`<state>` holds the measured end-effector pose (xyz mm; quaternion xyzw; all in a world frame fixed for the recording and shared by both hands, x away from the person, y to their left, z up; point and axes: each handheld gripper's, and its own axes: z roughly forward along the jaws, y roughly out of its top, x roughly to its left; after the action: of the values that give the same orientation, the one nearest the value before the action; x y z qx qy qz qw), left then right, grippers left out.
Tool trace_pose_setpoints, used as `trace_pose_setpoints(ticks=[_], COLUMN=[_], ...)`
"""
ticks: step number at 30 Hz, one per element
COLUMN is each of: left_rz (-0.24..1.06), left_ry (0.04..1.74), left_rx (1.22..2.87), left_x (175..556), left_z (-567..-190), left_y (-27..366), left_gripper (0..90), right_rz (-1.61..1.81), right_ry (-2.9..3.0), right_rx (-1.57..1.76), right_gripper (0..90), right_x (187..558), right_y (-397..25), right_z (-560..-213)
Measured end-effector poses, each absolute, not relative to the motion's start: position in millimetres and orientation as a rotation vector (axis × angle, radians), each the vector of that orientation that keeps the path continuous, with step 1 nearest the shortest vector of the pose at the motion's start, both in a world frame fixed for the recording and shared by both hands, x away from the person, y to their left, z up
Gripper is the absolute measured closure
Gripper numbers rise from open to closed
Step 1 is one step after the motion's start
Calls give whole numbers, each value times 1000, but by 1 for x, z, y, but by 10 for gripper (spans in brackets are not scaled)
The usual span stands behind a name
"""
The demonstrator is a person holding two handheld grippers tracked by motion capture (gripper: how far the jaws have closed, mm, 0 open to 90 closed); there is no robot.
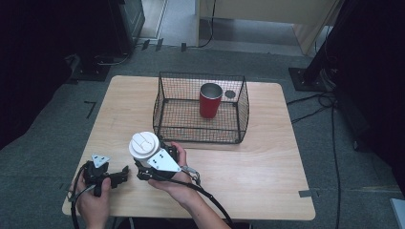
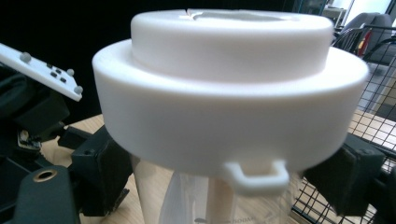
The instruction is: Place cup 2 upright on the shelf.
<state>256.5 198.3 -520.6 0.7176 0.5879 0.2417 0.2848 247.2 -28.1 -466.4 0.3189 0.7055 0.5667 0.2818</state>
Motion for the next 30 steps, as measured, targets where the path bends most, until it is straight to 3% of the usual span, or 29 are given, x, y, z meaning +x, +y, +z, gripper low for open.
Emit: trace_pose_setpoints(ticks=[30], left_rz=[646], left_ry=[1573], left_rx=[1919], left_x=[257], left_z=[-521], left_y=[198], left_gripper=[0], right_rz=[1568], right_ry=[1717], right_rx=[884], right_gripper=[161], right_x=[240], right_y=[-77], right_z=[-418])
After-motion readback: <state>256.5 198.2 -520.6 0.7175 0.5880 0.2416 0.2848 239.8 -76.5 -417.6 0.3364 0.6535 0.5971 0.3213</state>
